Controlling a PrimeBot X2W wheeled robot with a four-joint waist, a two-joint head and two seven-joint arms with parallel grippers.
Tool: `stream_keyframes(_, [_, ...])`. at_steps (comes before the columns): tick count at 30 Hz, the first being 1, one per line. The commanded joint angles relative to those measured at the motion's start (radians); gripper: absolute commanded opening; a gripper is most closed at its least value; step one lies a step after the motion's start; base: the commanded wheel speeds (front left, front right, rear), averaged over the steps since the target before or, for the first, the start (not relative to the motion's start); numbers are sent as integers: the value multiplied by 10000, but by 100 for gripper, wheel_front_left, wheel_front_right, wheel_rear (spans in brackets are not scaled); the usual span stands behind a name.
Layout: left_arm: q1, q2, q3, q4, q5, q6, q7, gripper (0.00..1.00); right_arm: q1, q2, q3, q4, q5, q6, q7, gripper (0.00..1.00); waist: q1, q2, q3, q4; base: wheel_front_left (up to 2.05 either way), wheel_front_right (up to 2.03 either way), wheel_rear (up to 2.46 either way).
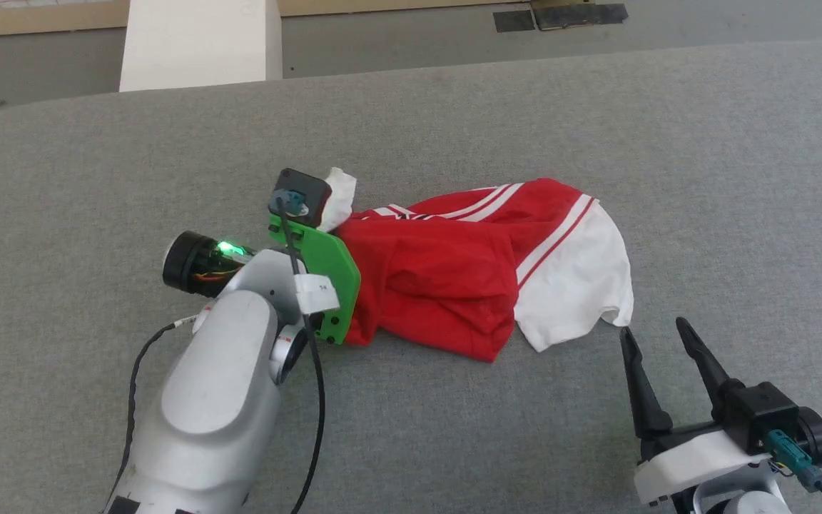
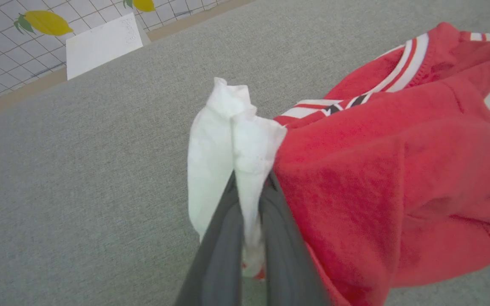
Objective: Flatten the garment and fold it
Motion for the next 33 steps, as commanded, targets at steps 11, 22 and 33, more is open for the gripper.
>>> stream_keyframes(11, [1946,-249,1230,-1164,-1262,783,-2538,0,254,7,-254,208,-104,-19,-59,100,-1,13,-1008,1041,0,0,0])
stream_keyframes(22, [4107,-537,1827,603,-2286,1176,-4305,100,421,7,-157,365,-204,-19,-59,100,-1,13,-1477,1647,0,0,0])
stream_keyframes(33, [3629,-10,1522,94,-1145,931,-6850,100,592,7,-329,480,-198,-19,-59,100,-1,13,-2054,1594,0,0,0])
